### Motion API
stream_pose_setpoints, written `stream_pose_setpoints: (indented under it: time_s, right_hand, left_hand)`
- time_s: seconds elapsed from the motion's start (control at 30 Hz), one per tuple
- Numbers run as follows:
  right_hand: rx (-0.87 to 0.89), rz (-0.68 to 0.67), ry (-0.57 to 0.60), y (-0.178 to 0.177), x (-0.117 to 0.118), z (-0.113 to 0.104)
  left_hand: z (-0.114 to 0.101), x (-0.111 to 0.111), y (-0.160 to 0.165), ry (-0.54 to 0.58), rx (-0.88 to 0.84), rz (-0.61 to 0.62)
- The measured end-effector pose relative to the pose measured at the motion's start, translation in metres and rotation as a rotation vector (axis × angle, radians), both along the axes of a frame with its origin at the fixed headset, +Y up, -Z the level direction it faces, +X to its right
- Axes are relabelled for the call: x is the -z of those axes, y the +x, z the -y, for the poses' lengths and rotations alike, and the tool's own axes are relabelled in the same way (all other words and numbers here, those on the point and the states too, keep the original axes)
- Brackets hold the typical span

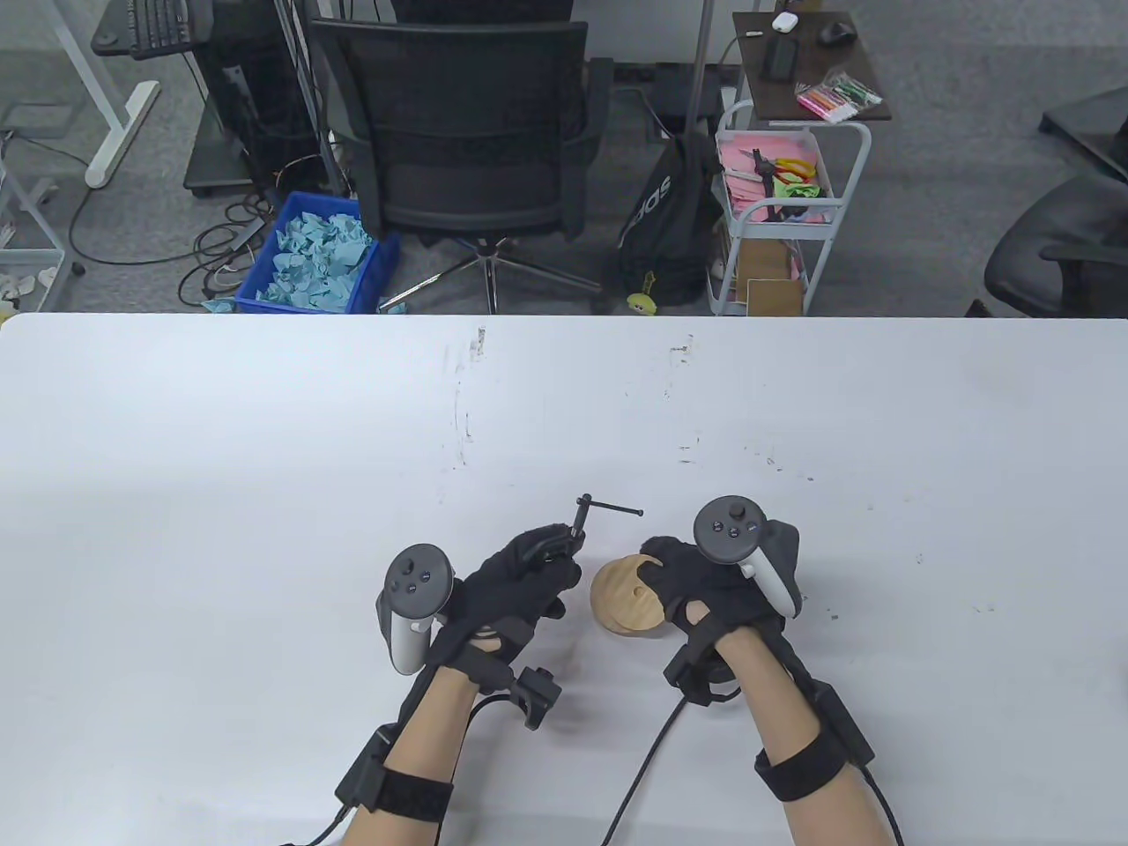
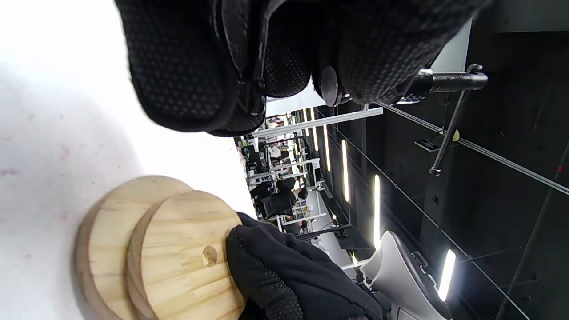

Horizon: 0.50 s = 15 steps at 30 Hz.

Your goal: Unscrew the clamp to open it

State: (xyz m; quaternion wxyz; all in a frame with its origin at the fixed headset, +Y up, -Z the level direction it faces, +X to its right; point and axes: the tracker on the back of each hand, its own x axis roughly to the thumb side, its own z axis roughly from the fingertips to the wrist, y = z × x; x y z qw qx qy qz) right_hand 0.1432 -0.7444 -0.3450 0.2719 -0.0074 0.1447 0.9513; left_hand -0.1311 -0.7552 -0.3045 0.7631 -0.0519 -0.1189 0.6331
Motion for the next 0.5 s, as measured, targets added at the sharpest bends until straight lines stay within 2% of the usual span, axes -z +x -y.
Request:
stream_pose_setpoints:
  time_s: [0.27,0.4,0.5]
  right_hand:
    - [-0.020,0.003,0.021,0.002,0.000,-0.001]
    - [0.100,0.019,0.001,0.016,0.003,-0.014]
    - [0.180,0.107,0.055,0.040,0.004,-0.027]
  left_hand:
    - [0.000,0.000,0.000,-0.004,0.001,-0.002]
    - [0.001,0.000,0.000,-0.008,0.004,-0.004]
    - [0.001,0.000,-0.001,-0.013,-0.004,0.000]
